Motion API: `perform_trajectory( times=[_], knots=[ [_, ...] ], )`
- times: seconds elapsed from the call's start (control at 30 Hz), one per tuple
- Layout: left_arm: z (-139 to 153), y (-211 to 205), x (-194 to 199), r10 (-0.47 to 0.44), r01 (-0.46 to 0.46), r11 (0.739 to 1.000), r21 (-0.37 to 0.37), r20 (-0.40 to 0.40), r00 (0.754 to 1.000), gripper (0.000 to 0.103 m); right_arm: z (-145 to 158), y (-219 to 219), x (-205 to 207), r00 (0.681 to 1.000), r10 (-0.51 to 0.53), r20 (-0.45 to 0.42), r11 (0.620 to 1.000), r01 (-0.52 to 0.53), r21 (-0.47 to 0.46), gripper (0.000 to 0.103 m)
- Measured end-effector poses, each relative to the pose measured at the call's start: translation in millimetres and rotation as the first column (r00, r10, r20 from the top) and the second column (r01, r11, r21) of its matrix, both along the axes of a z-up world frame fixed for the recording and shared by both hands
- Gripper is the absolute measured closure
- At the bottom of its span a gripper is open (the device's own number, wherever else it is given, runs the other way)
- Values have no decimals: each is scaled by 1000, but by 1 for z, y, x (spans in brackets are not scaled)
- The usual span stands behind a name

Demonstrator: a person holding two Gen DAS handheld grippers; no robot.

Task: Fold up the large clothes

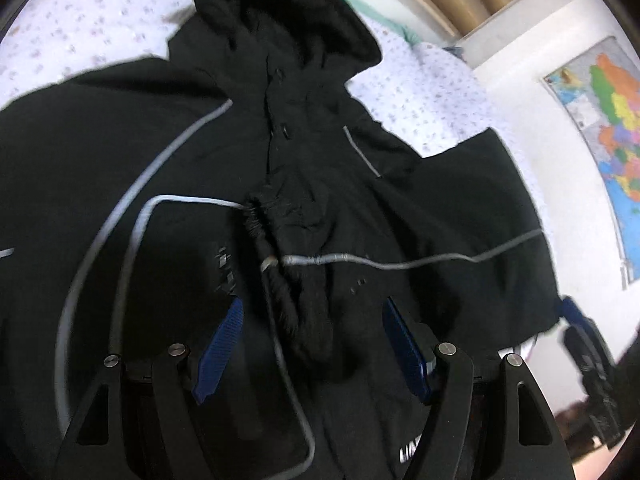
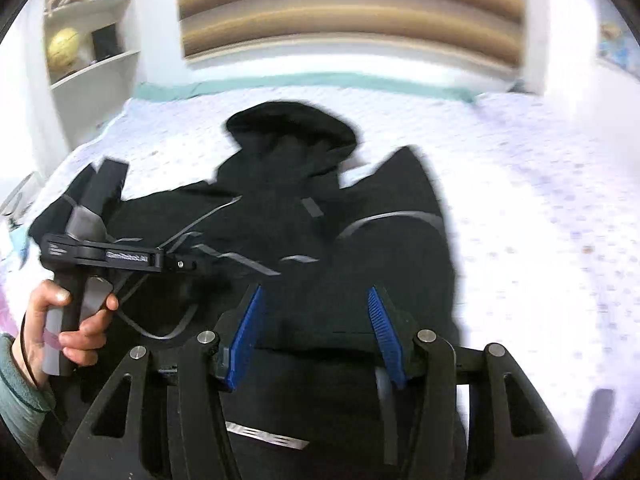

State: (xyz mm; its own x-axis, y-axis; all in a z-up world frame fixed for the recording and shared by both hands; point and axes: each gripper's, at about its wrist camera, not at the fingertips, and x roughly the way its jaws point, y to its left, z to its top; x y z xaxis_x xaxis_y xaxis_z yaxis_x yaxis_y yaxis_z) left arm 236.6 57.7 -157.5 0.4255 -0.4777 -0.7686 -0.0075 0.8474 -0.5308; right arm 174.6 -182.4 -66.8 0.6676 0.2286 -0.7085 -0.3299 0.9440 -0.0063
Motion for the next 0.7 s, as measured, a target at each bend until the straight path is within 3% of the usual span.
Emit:
perform_trajectory(
  times=[0.03,0.1,0.2,0.3,0.4,0.5,0.6,0.67,0.7],
  knots=[
    [-3,-7,5,0,0,1000,12,9,1000,69,3,-9,-1,999,-34,19,999,34,-23,47],
    [-4,-12,7,5,-6,998,63,17,1000,81,5,-23,3,996,-88,34,994,89,-56,47],
    [17,0,-5,46,-54,996,77,108,993,83,-2,-41,18,990,-140,5,988,140,-60,47],
    [51,36,-29,130,-154,983,98,221,967,83,-15,-41,39,989,-143,-45,989,141,-44,47],
    [72,88,-61,237,-283,946,159,258,937,83,-35,-22,61,988,-109,-113,994,105,-39,47],
    [60,121,-75,268,-304,932,196,192,944,83,-65,9,79,982,-51,-184,998,47,-30,47],
    [17,124,-75,231,-234,929,286,43,972,81,-113,33,90,957,-53,-287,997,35,-67,47],
    [4,119,-76,207,-207,923,323,36,978,78,-137,44,94,951,-85,-297,989,45,-141,46],
    [5,117,-78,199,-208,921,330,60,978,78,-140,50,91,961,-90,-263,983,43,-178,45]
  ],
)
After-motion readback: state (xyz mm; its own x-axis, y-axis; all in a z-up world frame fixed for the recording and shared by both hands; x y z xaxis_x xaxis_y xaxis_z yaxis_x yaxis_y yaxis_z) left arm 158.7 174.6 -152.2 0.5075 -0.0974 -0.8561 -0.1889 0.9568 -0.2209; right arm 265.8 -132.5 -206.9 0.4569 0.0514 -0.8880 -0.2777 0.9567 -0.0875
